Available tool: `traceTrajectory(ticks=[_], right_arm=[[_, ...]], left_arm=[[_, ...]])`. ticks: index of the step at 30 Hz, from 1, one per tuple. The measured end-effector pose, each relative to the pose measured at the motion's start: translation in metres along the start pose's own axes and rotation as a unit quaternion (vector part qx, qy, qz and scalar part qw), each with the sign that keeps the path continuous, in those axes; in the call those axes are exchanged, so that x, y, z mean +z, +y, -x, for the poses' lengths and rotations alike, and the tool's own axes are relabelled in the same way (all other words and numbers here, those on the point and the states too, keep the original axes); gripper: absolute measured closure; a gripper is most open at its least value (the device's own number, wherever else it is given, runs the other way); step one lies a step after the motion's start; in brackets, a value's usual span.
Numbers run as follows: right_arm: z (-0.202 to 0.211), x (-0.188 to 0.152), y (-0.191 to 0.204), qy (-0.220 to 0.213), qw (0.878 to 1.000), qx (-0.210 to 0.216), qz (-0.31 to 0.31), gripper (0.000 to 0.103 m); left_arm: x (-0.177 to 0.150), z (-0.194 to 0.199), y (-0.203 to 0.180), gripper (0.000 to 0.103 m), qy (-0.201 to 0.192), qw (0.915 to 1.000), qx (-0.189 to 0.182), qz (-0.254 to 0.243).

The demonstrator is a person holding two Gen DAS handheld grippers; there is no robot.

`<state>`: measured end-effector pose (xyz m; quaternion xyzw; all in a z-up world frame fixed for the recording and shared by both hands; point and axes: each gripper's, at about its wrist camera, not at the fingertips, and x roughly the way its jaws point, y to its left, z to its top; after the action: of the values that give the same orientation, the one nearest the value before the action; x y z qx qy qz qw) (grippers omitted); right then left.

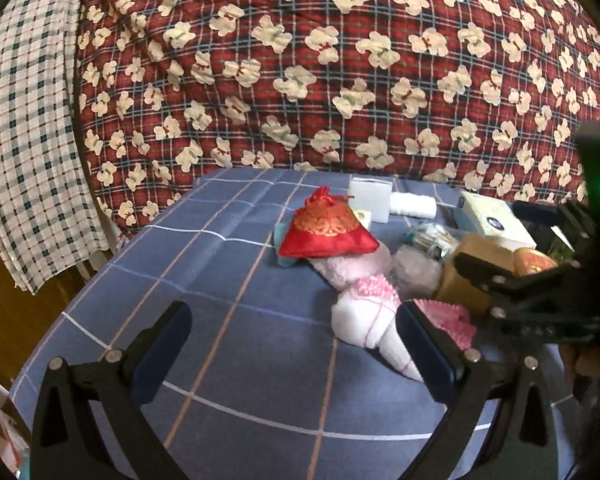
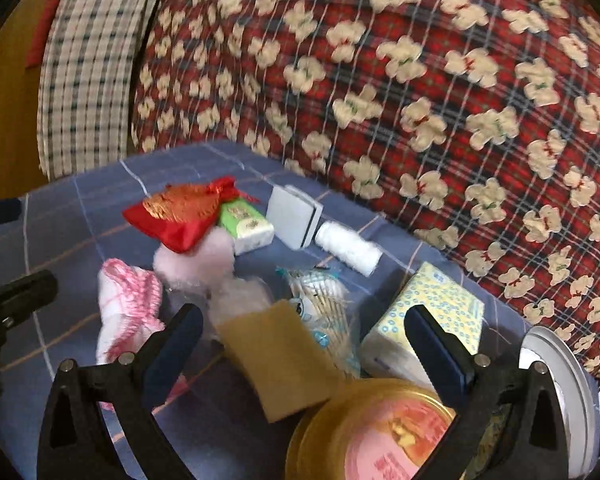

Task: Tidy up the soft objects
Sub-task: 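Grasp the pink-trimmed white knit sock with the left tool while the right tool grasps the yellow sponge, then carry the knit sock and yellow sponge with both tools over the white-lined tin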

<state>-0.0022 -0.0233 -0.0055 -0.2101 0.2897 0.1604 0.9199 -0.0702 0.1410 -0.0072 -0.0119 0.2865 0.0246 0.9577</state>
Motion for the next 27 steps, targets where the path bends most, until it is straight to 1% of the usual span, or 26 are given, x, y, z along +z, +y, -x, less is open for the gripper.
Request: traceTrajectory(ticks=[1, 2, 3, 4, 5, 7, 8, 9, 11, 13, 15, 17, 18, 19, 20, 22, 23, 25, 27], right_arm=[[-0.005, 0.0, 0.001, 0.01, 1.0, 0.001, 0.004, 0.016], [-0.01, 0.0, 0.002, 0.023, 1.0, 0.004, 0.009, 0.025], [-0.014, -0.002, 0.004, 0.035, 0.999, 0.01, 0.012, 0.039], [-0.016, -0.003, 0.004, 0.041, 0.999, 0.025, 0.011, 0.05], [-0.016, -0.004, 0.004, 0.04, 0.999, 0.035, 0.007, 0.052], [-0.011, -0.007, 0.006, 0.028, 0.999, 0.033, 0.011, 0.057], [-0.007, -0.008, 0.007, 0.019, 0.999, 0.036, 0.011, 0.057], [-0.002, -0.009, 0.005, 0.005, 0.999, 0.042, 0.005, 0.059], [0.015, -0.012, -0.004, -0.041, 0.997, 0.056, -0.019, 0.059], [0.034, -0.011, -0.015, -0.092, 0.993, 0.063, -0.043, 0.059], [0.054, -0.009, -0.028, -0.138, 0.986, 0.061, -0.069, 0.059], [0.066, -0.01, -0.039, -0.167, 0.981, 0.051, -0.089, 0.059], [0.069, -0.01, -0.044, -0.176, 0.979, 0.042, -0.096, 0.059], [0.072, -0.012, -0.048, -0.182, 0.978, 0.032, -0.102, 0.059], [0.073, -0.013, -0.052, -0.185, 0.977, 0.021, -0.108, 0.059], [0.071, -0.015, -0.062, -0.183, 0.975, 0.022, -0.126, 0.059], [0.07, -0.016, -0.066, -0.181, 0.974, 0.022, -0.131, 0.059], [0.07, -0.018, -0.07, -0.178, 0.975, 0.018, -0.136, 0.059], [0.071, -0.021, -0.073, -0.175, 0.975, 0.012, -0.136, 0.059]], left_arm=[[-0.001, 0.0, -0.001, 0.0, 0.002, 1.0, -0.002, -0.001], [-0.001, 0.0, -0.002, 0.0, 0.004, 1.0, -0.003, 0.0], [-0.001, -0.001, -0.003, 0.001, 0.006, 1.0, -0.004, 0.001], [-0.001, -0.001, -0.004, 0.002, 0.009, 0.9999, -0.007, 0.0], [-0.001, -0.001, -0.005, 0.003, 0.011, 0.9999, -0.009, -0.002], [0.0, -0.001, -0.009, 0.008, 0.015, 0.9998, -0.011, -0.004], [0.0, -0.001, -0.01, 0.013, 0.017, 0.9998, -0.013, -0.003], [0.001, -0.001, -0.011, 0.015, 0.018, 0.9997, -0.016, 0.0], [0.001, -0.003, -0.015, 0.02, 0.025, 0.9993, -0.027, 0.004], [0.001, -0.005, -0.019, 0.026, 0.034, 0.9988, -0.035, 0.01], [0.002, -0.009, -0.025, 0.026, 0.042, 0.9979, -0.043, 0.023], [0.003, -0.015, -0.032, 0.027, 0.055, 0.9964, -0.056, 0.032], [0.004, -0.019, -0.037, 0.027, 0.063, 0.9956, -0.059, 0.037], [0.004, -0.021, -0.041, 0.029, 0.067, 0.9954, -0.056, 0.039], [0.005, -0.025, -0.048, 0.035, 0.07, 0.9954, -0.052, 0.039], [0.006, -0.033, -0.06, 0.038, 0.08, 0.995, -0.049, 0.034], [0.006, -0.039, -0.066, 0.038, 0.087, 0.9946, -0.047, 0.032], [0.003, -0.049, -0.075, 0.038, 0.102, 0.994, -0.027, 0.026], [-0.001, -0.054, -0.079, 0.039, 0.108, 0.9939, -0.006, 0.02]])
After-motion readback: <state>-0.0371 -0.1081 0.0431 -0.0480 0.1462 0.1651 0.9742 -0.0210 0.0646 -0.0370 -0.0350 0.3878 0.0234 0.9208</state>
